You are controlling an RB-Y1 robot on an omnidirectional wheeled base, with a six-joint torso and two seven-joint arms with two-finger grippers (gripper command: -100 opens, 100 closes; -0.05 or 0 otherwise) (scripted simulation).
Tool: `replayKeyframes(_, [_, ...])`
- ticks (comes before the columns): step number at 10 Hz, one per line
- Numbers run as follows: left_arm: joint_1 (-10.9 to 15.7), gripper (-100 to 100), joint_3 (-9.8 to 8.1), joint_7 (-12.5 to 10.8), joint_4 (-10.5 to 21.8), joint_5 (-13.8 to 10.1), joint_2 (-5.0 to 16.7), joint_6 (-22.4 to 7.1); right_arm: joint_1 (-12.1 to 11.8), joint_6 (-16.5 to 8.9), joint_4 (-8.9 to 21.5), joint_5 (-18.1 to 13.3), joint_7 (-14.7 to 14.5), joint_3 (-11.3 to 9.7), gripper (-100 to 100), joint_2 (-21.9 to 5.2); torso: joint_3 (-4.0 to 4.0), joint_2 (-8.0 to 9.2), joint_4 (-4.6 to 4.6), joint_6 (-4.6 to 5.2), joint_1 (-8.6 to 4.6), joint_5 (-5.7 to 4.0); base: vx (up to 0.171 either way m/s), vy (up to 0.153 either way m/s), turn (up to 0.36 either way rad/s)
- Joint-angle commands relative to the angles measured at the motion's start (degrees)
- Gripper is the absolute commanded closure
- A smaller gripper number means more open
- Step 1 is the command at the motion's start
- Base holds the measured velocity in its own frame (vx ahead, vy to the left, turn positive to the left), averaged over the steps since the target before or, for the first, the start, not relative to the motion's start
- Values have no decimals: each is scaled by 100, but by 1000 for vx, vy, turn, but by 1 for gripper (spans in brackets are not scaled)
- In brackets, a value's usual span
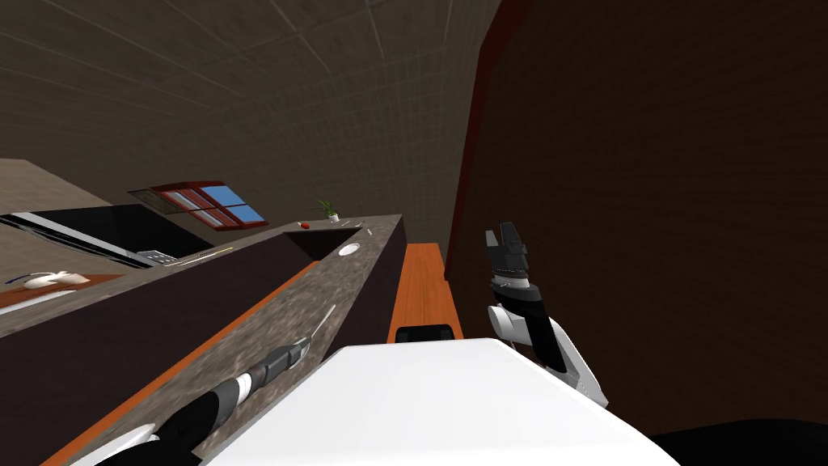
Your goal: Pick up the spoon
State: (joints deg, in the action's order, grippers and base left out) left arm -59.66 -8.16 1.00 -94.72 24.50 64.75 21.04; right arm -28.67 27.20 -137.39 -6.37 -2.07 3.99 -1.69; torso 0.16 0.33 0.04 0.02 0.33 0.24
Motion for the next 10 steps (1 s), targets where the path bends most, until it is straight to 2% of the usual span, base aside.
replayKeyframes(1, [7, 100, 31, -118, -213, 3, 46, -286, 0, 0, 0, 0, 0, 0, 0, 0, 0, 0, 0, 0, 0, 0, -106, 24, -73])
replayKeyframes(2, [7, 100, 31, -118, -213, 3, 46, -354, 0, 0, 0, 0, 0, 0, 0, 0, 2, 2, 1, -5, -2, 0, -50, 3, -3])
replayKeyframes(3, [19, 100, 111, -358, -488, 7, 183, -571, -1, 0, 0, 0, 0, 0, 0, 0, -5, -10, -2, -9, -5, -1, -108, 25, -68])
replayKeyframes(5, [19, 100, 111, -358, -582, 7, 183, -810, 0, 0, 0, 0, 0, 0, 0, 0, 4, 4, 2, -5, -1, 0, -87, 22, -48])
replayKeyframes(6, [32, 100, 191, -598, -861, 11, 319, -1025, -1, 0, 0, 0, 0, 0, 0, 0, -3, -8, -2, -10, -1, 0, -105, 21, -66])
replayKeyframes(7, [32, 100, 191, -598, -951, 11, 319, -1194, 0, 0, 0, 0, 0, 0, 0, 0, 0, 1, 0, -3, -2, 2, -118, 17, -74])
replayKeyframes(8, [32, 100, 191, -598, -951, 11, 319, -1266, 0, 0, 0, 0, 0, 0, 0, 0, 4, 6, 2, -7, -4, -1, -59, 13, -9])
replayKeyframes(9, [25, 100, 178, -596, -934, 7, 322, -1187, -1, 0, 0, 0, 0, 0, 0, 0, -2, -6, -1, -11, -2, -1, -18, 5, 3])
replayKeyframes(10, [25, 0, 178, -600, -936, 7, 322, -1210, -2, 0, 0, 0, 0, 0, 0, 0, -11, -21, -4, -10, -3, 0, -6, 1, 2])
